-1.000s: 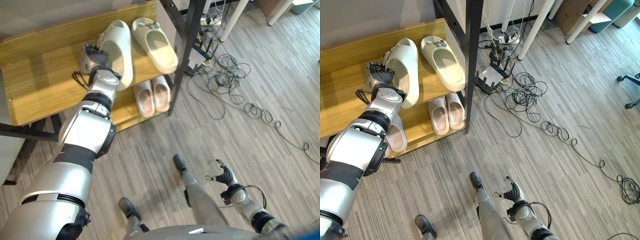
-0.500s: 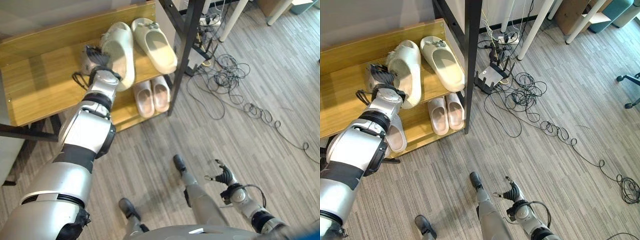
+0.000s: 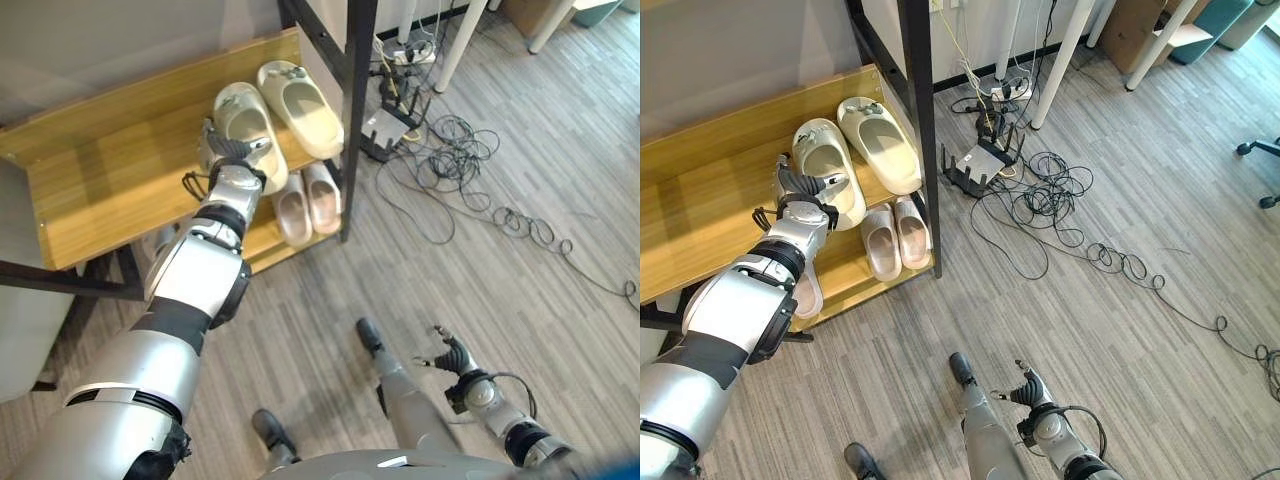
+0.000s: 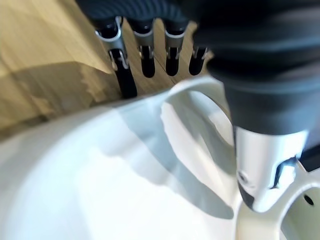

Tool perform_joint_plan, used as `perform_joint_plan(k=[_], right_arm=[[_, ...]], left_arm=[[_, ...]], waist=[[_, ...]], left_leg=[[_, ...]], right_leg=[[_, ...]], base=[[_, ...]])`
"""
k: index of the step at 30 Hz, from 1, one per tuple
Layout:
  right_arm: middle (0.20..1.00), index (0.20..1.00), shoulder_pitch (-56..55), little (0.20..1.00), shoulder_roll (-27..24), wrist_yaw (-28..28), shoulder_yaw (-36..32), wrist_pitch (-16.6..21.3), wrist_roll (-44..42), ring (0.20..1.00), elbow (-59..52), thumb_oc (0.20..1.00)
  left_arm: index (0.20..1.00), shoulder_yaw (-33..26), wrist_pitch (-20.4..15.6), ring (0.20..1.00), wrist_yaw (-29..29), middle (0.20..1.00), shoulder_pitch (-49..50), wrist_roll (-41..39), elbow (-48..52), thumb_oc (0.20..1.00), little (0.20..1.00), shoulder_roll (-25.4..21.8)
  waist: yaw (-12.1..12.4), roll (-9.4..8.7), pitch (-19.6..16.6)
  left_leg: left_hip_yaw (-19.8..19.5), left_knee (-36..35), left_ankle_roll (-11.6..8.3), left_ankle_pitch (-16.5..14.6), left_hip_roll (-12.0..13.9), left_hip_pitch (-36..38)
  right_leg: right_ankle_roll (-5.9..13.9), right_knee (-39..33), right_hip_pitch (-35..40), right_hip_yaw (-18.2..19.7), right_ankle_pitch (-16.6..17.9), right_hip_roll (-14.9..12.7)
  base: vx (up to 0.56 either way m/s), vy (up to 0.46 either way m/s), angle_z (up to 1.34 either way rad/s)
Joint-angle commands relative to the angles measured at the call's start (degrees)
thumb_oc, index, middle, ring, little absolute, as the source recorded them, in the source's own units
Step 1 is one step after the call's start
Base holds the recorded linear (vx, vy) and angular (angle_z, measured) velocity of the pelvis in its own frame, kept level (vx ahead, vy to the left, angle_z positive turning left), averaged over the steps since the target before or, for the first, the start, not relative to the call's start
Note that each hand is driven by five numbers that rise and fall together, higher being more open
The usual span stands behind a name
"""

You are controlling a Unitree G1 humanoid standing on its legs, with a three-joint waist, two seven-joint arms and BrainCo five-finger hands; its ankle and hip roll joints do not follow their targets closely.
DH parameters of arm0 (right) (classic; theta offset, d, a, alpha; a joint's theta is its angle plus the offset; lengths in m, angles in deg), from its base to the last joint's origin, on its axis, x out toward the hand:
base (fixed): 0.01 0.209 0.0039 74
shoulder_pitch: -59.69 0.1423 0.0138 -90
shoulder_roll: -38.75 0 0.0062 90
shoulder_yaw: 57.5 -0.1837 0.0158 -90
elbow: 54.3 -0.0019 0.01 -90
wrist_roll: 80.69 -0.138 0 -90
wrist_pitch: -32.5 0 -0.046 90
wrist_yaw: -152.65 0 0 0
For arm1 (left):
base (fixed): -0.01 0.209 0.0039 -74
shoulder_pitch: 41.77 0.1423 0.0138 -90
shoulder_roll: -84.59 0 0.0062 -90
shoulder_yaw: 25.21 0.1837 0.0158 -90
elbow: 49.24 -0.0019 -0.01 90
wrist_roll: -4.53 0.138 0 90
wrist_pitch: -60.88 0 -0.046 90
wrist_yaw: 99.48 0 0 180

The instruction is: Arrange the slippers neatly on the shoe rack.

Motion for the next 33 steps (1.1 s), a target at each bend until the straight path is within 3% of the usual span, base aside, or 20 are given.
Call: perform_joint_plan(k=[1, 14, 21, 33], right_arm=[[1.000, 1.000, 2.33, 1.000, -2.34, -0.25, 0.41, 0.39, -0.24, 1.000, 1.87, 1.000], [1.000, 1.000, 3.09, 1.000, -1.74, -1.31, -1.22, 0.05, -0.40, 1.000, 4.71, 1.000], [1.000, 1.000, 3.29, 1.000, -1.85, -1.57, -1.49, 0.38, -0.54, 1.000, 4.77, 1.000], [1.000, 1.000, 4.04, 1.000, -1.99, -1.91, -1.47, -0.08, -0.54, 1.000, 5.46, 1.000]], left_arm=[[1.000, -5.70, -2.27, 1.000, 1.67, 1.000, -2.85, -3.35, -3.61, 1.000, 1.000, 0.03], [1.000, -7.96, -7.07, 1.000, 3.77, 1.000, -2.55, -12.75, 0.25, 1.000, 1.000, -2.04], [1.000, -5.05, -5.49, 1.000, 2.73, 1.000, 1.23, -5.51, -0.54, 1.000, 1.000, -0.60], [1.000, -4.87, -5.18, 1.000, 4.04, 1.000, 5.71, -4.55, -0.96, 1.000, 1.000, 4.65]], waist=[[-1.66, 3.67, 3.20], [0.67, 5.99, 1.61], [1.81, 6.30, 1.45], [2.50, 6.23, 1.47]], left_leg=[[-6.40, 0.25, -4.54, 15.14, 8.98, 4.82], [-8.30, 0.25, -4.54, 14.84, 8.60, 4.15], [-9.20, 0.25, -4.54, 14.88, 8.57, 3.91], [-10.01, 0.25, -4.54, 14.69, 8.24, 4.04]], right_leg=[[8.50, 2.24, 2.24, -0.27, -2.85, -3.27], [8.50, 2.04, 3.92, -1.66, -3.77, -3.83], [8.50, 2.17, 4.66, -2.39, -3.98, -4.00], [8.26, 2.19, 6.06, -3.28, -4.39, -4.21]], base=[[0.00, 0.000, 0.00], [0.00, 0.000, 0.01], [-0.01, 0.001, 0.04], [0.00, 0.000, 0.06]])
